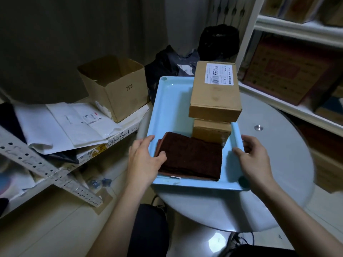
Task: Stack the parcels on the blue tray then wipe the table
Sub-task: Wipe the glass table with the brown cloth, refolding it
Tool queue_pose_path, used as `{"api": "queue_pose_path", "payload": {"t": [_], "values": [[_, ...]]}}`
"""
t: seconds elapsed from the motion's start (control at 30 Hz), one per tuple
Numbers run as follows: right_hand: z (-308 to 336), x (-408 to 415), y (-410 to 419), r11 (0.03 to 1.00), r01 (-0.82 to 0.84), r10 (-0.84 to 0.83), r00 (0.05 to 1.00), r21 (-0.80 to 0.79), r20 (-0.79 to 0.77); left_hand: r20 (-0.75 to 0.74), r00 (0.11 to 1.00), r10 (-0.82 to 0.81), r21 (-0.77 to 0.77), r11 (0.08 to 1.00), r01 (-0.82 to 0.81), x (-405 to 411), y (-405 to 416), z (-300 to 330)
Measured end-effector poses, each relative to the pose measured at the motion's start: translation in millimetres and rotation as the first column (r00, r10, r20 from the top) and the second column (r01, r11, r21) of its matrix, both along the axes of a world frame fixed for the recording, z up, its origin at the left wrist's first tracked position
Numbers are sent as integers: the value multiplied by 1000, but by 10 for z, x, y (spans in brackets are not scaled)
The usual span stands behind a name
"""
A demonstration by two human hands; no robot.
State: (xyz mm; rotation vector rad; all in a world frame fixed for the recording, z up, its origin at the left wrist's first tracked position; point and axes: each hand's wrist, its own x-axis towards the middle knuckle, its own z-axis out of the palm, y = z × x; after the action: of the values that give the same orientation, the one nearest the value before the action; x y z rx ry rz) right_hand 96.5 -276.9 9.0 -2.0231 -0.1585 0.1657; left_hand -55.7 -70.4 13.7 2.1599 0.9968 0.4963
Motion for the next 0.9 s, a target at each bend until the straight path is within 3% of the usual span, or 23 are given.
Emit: {"api": "queue_pose_path", "payload": {"t": [0.37, 0.67, 0.73, 0.8, 0.9], "values": [[-127, 139, -843, 990, 138, -139, 990, -38, -23, 6, 991, -135, -53, 989, 136, 441, -661, -140], [-220, 113, -895, 988, 132, -137, 989, -81, -63, -46, 988, -144, -17, 989, 144, 463, -691, -269], [-188, 121, -906, 990, 107, -115, 990, -91, -86, -91, 985, -150, 56, 986, 155, 441, -710, -255], [-142, 88, -954, 991, 85, -97, 988, -101, -122, -142, 979, -145, 255, 951, 177, 398, -761, -252], [-60, 19, -1074, 985, 106, -114, 992, -134, -54, -45, 964, -264, 440, 861, 256, 338, -905, -223]]}}
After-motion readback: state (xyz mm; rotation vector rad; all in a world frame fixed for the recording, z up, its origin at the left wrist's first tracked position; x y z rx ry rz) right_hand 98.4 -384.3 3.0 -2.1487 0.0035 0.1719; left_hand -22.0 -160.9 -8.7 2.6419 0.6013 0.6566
